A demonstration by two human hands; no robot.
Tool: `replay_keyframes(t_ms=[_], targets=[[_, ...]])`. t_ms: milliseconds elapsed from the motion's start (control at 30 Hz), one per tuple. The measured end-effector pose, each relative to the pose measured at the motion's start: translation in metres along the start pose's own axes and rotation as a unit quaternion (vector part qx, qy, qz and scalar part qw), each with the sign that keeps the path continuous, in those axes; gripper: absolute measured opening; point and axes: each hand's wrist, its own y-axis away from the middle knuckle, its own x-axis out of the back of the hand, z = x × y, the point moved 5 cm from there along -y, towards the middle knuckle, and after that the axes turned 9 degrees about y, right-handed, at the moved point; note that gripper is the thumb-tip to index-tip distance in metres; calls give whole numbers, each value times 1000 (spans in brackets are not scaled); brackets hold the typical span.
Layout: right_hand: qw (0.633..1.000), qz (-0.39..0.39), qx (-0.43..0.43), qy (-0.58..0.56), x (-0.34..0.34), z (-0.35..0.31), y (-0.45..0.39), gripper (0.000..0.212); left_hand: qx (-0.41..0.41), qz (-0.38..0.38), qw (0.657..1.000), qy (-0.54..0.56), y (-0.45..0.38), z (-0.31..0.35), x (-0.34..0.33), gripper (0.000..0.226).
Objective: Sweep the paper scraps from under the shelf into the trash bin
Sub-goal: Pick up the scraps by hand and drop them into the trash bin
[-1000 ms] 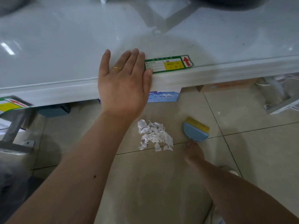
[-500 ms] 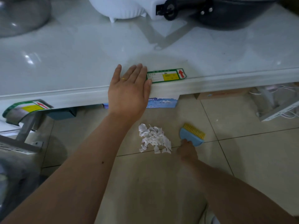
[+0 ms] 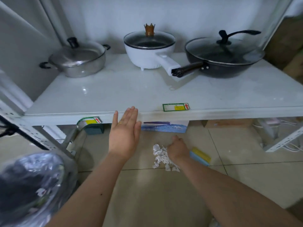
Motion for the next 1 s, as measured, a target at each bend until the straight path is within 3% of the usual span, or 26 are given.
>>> replay_keyframes(t_ms=[167,367,567,800,1000], targets=[[996,-33,78,-2,-18,-81,41,44,47,34,998,-28,36,-45,59,54],[985,-72,156,-8,-59,-181,94,47,131,71,987,-61,82,-112,134,70],[971,-100,216,18,-118,-255,142,47,228,55,966,-109,152,-190,183,74],[956,-116,253,91,-185,-297,161,45,428,-10,903,-42,226,-279,164,57],[957,-107,235,131,-221,-297,152,63,536,3,840,80,268,-322,119,55]])
